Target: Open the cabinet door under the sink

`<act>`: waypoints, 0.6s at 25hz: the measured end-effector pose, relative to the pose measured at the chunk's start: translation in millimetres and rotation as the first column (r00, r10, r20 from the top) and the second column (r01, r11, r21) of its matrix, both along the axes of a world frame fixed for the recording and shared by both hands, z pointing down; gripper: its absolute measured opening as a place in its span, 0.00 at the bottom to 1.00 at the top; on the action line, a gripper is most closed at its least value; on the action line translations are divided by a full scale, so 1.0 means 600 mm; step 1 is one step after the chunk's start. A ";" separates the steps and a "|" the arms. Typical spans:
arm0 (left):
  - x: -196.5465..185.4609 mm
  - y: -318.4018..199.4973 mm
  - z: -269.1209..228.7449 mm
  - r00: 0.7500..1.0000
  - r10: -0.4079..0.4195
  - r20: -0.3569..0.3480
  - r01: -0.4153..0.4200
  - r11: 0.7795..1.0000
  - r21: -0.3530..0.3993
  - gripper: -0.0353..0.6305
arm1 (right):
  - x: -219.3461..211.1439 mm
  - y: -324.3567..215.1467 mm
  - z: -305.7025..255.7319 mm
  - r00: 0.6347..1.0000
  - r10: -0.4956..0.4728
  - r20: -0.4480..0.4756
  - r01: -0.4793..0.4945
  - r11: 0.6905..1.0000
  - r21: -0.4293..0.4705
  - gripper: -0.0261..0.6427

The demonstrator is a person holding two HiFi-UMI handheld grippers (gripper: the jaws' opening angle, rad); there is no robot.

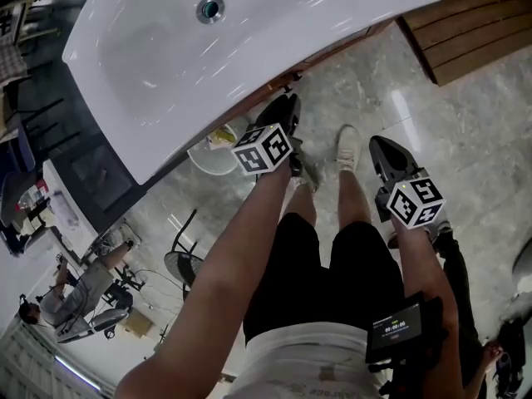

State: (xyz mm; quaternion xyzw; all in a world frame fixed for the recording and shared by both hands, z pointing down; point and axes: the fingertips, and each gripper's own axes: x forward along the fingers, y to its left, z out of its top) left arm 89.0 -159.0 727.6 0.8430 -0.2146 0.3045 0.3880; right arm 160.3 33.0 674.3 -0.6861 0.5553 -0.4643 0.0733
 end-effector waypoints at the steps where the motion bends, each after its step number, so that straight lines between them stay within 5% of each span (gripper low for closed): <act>1: 0.000 -0.001 0.002 1.000 -0.017 0.001 0.017 1.000 -0.012 0.24 | -0.002 0.001 0.004 1.000 0.000 0.003 0.000 1.000 -0.004 0.06; 15: 0.017 -0.033 0.023 0.984 -0.167 0.068 0.172 0.983 -0.064 0.29 | 0.013 -0.016 0.020 0.999 -0.027 0.023 0.028 0.999 -0.036 0.06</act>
